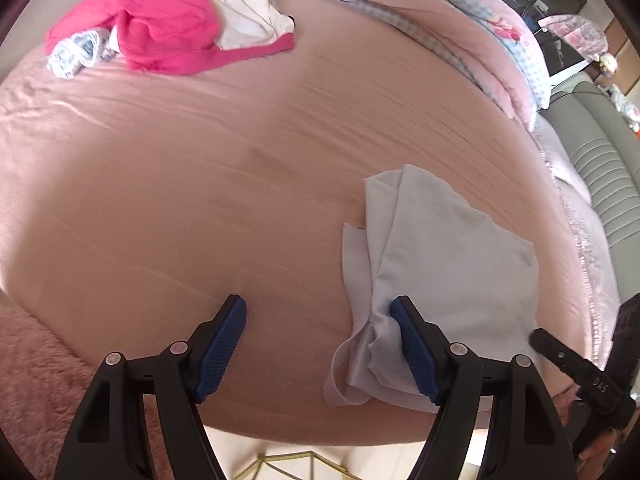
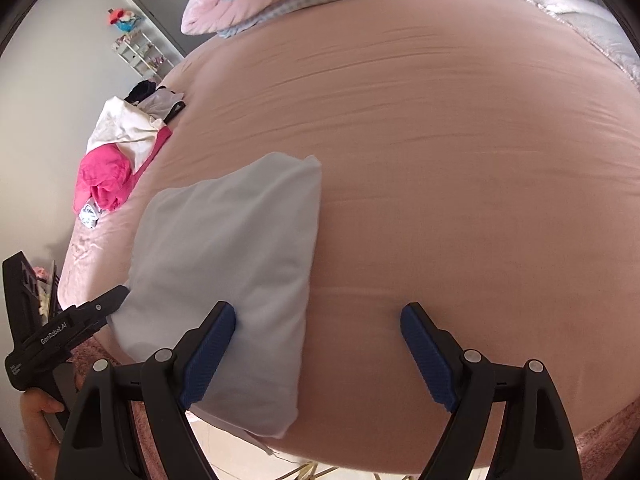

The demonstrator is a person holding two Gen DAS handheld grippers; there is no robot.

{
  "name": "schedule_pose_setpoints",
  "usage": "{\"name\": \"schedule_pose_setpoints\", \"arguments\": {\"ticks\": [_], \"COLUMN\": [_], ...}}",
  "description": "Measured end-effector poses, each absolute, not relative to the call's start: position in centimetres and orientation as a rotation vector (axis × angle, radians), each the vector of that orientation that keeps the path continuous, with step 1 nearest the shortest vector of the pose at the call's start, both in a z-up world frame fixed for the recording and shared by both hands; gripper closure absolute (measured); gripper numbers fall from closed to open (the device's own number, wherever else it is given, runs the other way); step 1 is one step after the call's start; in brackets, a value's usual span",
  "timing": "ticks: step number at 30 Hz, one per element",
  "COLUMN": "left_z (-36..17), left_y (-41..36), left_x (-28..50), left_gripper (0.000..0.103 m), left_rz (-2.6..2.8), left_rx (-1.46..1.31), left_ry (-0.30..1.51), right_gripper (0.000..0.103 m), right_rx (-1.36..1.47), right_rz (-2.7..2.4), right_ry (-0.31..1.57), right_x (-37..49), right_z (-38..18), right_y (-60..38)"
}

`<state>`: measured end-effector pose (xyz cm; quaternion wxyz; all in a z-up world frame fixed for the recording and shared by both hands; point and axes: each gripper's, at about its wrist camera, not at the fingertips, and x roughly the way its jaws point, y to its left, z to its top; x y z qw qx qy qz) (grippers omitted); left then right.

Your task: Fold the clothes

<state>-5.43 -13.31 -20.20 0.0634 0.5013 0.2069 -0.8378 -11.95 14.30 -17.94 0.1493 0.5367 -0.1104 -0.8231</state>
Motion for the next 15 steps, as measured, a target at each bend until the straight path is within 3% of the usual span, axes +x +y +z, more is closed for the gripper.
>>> {"name": "schedule_pose_setpoints", "arguments": {"ticks": [4,6,9,10,15], "left_z": [-18.6,-18.2,-19.7,-20.5,-21.6], "left_y": [-13.4,-13.3,-13.0,-12.7,-12.3], "left_x": [-4.8,-4.7,-5.7,-6.0,-6.7], "left_gripper": [0.031,0.032,0.031,0.031,0.03], "left_rz": [-2.491,-2.592,-2.675,-2.652,-2.6], "left_rx": [1.438,1.416,1.47,1.501,1.551], "left_ry": [0.549,0.703,0.976,0.958,0.82], "right_gripper": [0.018,0.018,0.017,0.017,0.018], "right_rx": [1.547,1.553,1.587,1.59,1.574], "right_rz": [-2.45,-2.441,-2.31,-2.291,-2.357], "right_ry": [-0.213,-0.224,-0.434,-0.463,-0.265], "right_x": [-11.7,-11.7,-12.3,-12.4,-12.1], "right_z": [-17.1,-17.2,-18.5,-18.8,-18.9], "right_y": [14.7,14.7,14.6,14.3,12.2]}}
